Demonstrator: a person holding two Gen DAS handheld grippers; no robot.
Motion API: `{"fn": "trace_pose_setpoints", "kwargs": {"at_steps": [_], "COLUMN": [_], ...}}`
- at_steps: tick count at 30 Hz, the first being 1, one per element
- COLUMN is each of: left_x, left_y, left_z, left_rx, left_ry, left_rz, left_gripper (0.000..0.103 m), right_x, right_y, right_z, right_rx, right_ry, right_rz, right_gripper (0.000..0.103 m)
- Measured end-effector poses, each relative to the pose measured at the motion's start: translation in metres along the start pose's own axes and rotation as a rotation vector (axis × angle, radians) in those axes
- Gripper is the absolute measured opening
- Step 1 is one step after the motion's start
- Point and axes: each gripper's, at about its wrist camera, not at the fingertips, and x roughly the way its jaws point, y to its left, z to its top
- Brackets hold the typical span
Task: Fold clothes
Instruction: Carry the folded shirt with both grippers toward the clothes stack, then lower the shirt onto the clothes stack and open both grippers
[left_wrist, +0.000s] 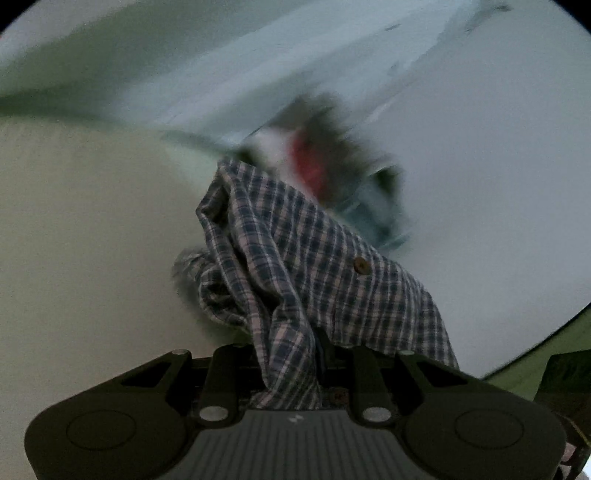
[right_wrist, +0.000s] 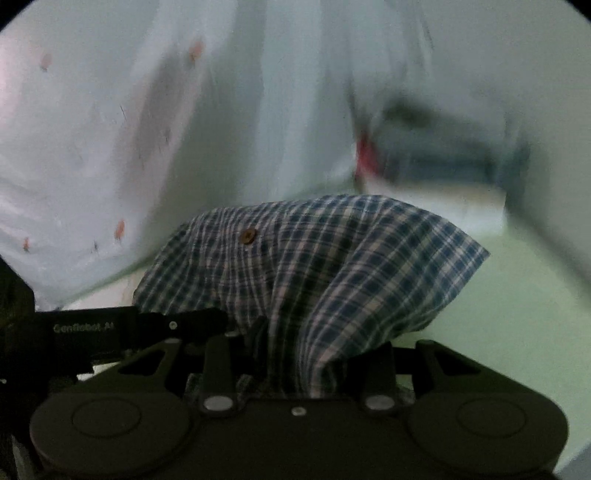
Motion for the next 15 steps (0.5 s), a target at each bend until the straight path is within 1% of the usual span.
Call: {"fn": "trace_pose_setpoints", "kwargs": {"at_steps": [3,6,8,9,10,12,14,15], "left_x": [0.023,0.045,0.059,0.067,0.075,0.095,0.117,0.13], "left_y": [-0.056,-0.108,-0.136,-0.147,-0.156,-0.168,-0.168,-0.164], "left_z": [0.029,0.068,0.096,0.109,0.122,0.146,0.164,0.171], "left_rx": [0.047,0.078,0.114,0.132,0.146,0.159,0.161,0.161], "left_ry": [-0.102,-0.189,-0.243,-0.263,-0.281,-0.31,-0.333,-0.336], "left_rz": [-0.073,-0.143,-0.171,-0.176,-0.174,-0.144,-0.096,-0.06], "left_gripper": [0.023,0.023,0.023,0.024,0.024,0.026,0.03,0.032], "right_x": [-0.027,-0.047,-0.046,-0.045,-0.037,-0.022,0.008,0.027], "right_y": [-0.039,-0.069,-0.088,-0.097,-0.106,-0.123,-0.136,-0.141], "right_z": [0.051,0.108,0.145,0.164,0.179,0.208,0.229,0.235], "right_rx": [-0.093,-0.178,-0.221,-0.243,-0.246,-0.253,-0.246,-0.249], "right_ry": [-0.111,-0.215,-0.267,-0.294,-0.31,-0.342,-0.355,-0.358], "right_rz": [0.016,0.019,0.02,0.021,0.019,0.017,0.024,0.02], "right_gripper": [0.036,0.036,0.038,0.041,0.044,0.05,0.053,0.059]}}
